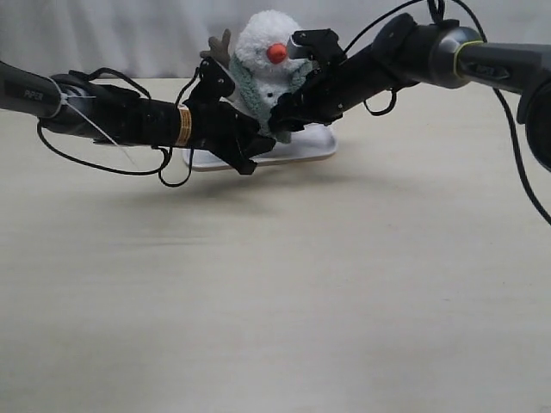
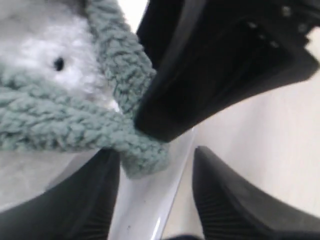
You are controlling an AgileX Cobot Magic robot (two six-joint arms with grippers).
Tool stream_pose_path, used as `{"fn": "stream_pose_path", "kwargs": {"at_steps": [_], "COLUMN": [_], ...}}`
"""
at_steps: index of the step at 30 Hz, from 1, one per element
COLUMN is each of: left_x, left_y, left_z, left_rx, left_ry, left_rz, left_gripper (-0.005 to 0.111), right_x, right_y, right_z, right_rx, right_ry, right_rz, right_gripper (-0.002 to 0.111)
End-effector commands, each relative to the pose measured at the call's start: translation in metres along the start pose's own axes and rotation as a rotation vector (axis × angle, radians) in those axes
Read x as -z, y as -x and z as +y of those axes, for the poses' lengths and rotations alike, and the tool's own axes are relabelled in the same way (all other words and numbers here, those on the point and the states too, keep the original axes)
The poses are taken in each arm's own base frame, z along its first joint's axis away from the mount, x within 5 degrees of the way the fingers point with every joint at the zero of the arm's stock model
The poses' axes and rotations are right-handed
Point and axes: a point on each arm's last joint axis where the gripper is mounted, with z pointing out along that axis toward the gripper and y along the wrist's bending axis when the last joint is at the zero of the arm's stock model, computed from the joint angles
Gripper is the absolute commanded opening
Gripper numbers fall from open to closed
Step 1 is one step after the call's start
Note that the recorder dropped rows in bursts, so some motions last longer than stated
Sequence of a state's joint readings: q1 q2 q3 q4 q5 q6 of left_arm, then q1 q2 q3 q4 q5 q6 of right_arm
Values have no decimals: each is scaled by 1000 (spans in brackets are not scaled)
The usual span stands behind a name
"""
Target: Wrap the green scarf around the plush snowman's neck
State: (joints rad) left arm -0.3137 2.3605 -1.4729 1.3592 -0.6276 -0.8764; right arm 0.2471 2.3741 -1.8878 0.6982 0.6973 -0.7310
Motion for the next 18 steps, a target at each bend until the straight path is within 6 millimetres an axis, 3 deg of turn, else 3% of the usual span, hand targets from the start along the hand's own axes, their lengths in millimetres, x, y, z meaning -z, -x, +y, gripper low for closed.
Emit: {"fn": "stream_pose_path", "kwargs": {"at_steps": [1, 8, 11, 15, 18], "left_x": [4, 26, 41, 63, 81], "left_y": [6, 26, 43, 57, 59], "left_z": [1, 2, 5, 11, 25], "left_rx": [23, -41, 24, 100, 190], "left_ry": [-1, 7, 18, -31, -16], "left_rz": [22, 134, 97, 36, 11], "left_gripper": [53, 54, 54, 53, 43], "right_x": [24, 60, 74, 92, 104], "right_y": [6, 15, 16, 21, 25], "right_z": [7, 22, 24, 23, 27], "right_rx": [25, 59, 62, 55, 58], "right_ry": [-2, 13, -32, -117, -131], "right_rz": [71, 133, 178, 181, 157], "right_gripper": [66, 66, 62, 48, 32]}}
